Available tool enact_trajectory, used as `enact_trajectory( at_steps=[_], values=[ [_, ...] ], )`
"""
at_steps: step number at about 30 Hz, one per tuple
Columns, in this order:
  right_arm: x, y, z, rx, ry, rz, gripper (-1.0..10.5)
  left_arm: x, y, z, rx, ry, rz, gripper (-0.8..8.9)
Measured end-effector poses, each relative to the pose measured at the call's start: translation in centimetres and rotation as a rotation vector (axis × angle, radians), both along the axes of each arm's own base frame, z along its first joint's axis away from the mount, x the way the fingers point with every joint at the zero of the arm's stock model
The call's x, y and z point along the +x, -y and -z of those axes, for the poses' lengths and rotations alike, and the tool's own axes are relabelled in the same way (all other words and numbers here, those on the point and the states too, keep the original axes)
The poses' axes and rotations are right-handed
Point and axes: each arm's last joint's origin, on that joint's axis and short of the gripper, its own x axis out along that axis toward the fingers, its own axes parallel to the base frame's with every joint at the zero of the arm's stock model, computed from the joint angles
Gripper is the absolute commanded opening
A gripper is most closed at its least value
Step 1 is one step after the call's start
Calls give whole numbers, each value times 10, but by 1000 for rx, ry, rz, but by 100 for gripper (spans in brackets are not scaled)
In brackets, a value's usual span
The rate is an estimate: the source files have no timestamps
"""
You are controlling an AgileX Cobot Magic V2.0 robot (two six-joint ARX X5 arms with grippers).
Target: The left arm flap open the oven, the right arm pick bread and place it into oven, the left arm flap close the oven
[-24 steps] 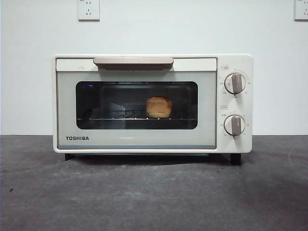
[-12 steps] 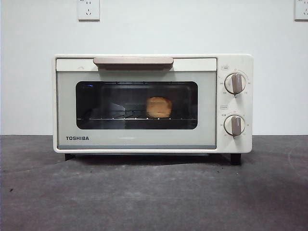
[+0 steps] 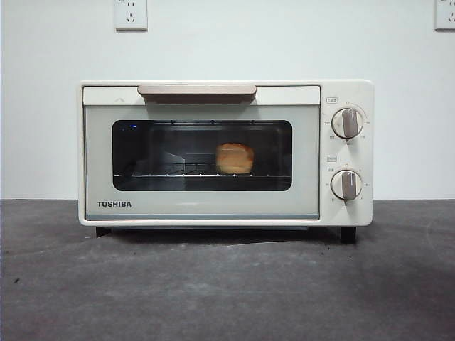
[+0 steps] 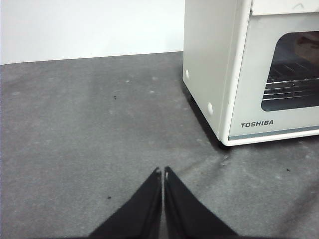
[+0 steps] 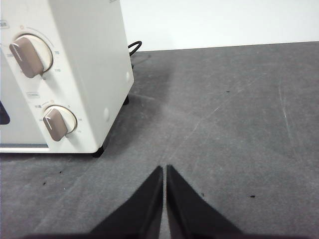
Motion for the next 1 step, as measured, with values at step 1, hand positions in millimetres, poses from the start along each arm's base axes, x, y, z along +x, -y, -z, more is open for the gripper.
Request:
enact_trajectory(
  at_steps=[1],
  values=[
    [0,0,0,0,0,0,6,0,0,0,0,0,0,19]
  ],
)
